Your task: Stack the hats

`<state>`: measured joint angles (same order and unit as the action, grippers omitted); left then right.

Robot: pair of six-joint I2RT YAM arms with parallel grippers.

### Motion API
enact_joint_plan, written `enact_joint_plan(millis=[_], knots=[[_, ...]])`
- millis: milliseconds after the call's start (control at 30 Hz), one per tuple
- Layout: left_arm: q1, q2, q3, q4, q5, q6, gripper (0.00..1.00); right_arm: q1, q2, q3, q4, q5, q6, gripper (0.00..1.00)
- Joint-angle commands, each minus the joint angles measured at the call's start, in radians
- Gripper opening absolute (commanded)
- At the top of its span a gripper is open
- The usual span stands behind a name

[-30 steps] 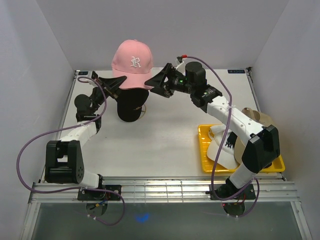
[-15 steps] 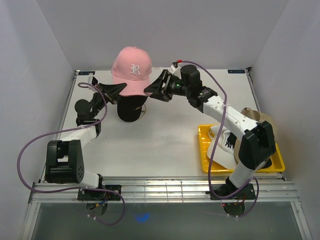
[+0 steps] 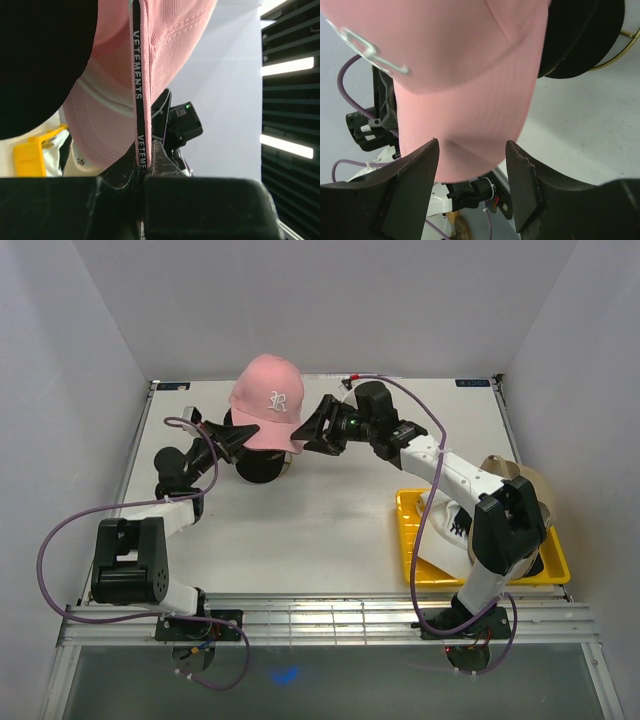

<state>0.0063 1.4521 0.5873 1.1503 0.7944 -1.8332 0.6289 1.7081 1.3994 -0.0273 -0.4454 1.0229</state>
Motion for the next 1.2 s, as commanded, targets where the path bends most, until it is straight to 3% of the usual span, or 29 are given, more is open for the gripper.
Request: enact_joint_plan(millis=[0, 200, 267, 600, 1167], knots=[[-0.008, -0.018, -0.014, -0.044, 0.154, 0.084, 0.0, -0.011, 0.001, 0.001, 0.087, 0.057, -0.044, 0.61], [-0.008, -0.048, -0.035, -0.15, 0.17, 0.179, 0.0, -0.011, 0.013, -0.011, 0.076, 0.065, -0.066, 0.6], [0.037, -0.052, -0.055, -0.133, 0.17, 0.173, 0.0, -0.011, 0.018, -0.011, 0.072, 0.07, -0.07, 0.6], [0.104, 0.024, -0.17, 0.173, 0.167, 0.005, 0.0, -0.009, 0.028, -0.005, 0.029, 0.089, -0.129, 0.6], [0.173, 0.218, -0.307, 0.477, 0.163, -0.11, 0.0, -0.011, 0.028, -0.007, -0.079, 0.131, -0.222, 0.61]])
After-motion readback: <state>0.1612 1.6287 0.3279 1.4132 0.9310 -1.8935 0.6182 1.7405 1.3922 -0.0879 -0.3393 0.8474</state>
